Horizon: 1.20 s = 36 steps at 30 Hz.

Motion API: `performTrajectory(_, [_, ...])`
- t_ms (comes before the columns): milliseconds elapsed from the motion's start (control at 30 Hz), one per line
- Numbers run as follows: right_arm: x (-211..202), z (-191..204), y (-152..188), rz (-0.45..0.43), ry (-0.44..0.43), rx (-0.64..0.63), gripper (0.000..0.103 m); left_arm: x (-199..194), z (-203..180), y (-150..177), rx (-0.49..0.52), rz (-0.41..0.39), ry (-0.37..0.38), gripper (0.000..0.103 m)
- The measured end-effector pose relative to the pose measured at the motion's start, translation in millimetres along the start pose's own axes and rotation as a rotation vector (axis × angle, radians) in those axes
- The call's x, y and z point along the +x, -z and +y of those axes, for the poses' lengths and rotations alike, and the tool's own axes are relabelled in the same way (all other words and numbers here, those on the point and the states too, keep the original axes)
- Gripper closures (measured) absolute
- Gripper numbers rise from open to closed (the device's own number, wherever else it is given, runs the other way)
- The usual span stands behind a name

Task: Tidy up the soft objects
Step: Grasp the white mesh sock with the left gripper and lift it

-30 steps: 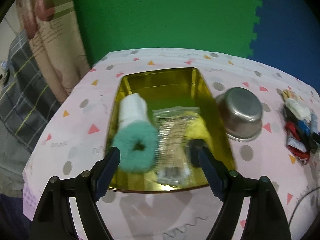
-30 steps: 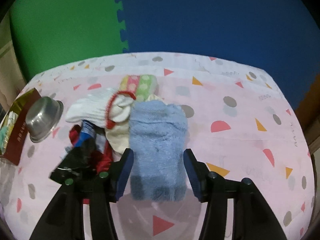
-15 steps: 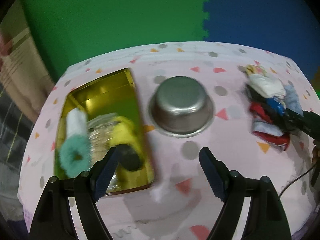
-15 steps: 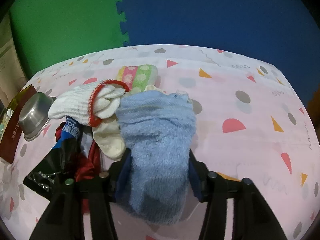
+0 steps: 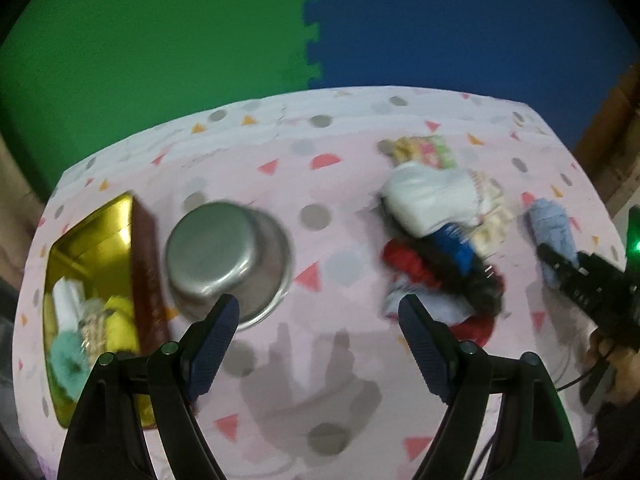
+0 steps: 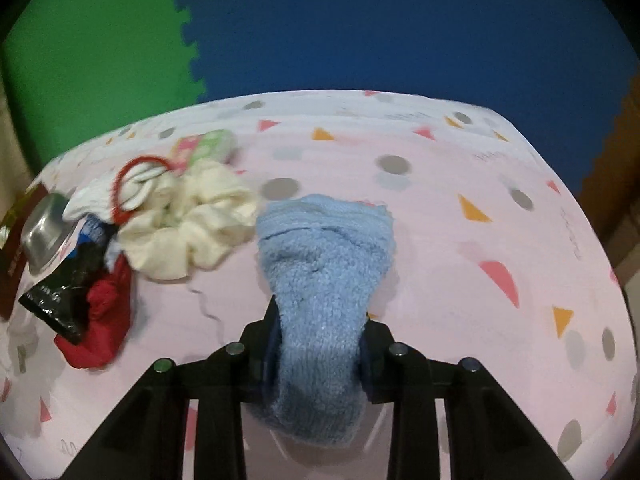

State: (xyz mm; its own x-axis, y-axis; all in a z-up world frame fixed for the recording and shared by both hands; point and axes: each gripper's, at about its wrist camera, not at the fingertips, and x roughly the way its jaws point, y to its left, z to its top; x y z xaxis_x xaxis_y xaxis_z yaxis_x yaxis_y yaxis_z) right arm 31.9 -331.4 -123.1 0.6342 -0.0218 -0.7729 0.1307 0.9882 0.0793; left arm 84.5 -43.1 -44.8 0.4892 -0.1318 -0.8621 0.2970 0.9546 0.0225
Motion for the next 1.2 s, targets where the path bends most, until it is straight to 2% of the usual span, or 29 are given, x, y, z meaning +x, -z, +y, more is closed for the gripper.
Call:
performTrajectory(233, [1, 6, 1, -0.007, 0.024, -0.028, 0.069, 12, -34, -40, 0.027, 0.008, 0.099, 0.023])
performTrajectory(400, [2, 3, 1, -0.008, 0.011, -0.017, 0.069, 31, -56, -56, 0.076, 0.015, 0.117, 0.022])
performTrajectory(600, [2, 3, 1, -0.01, 0.003, -0.009, 0.069, 51, -76, -68, 0.108, 0.039, 0.116, 0.022])
performTrajectory(900, [2, 1, 1, -0.011, -0.017, 0.007, 0.068, 84, -93, -75, 0.153, 0.091, 0.058, 0.022])
performTrajectory(967, [2, 0, 1, -0.011, -0.021, 0.011, 0.068, 85, -89, -73, 0.127, 0.088, 0.068, 0.042])
performTrajectory(1067, [2, -1, 2, -0.012, -0.027, 0.017, 0.068, 84, -83, -75, 0.108, 0.094, 0.081, 0.06])
performTrajectory(1200, [2, -1, 2, -0.012, -0.029, 0.02, 0.068, 79, -77, -78, 0.097, 0.096, 0.091, 0.073])
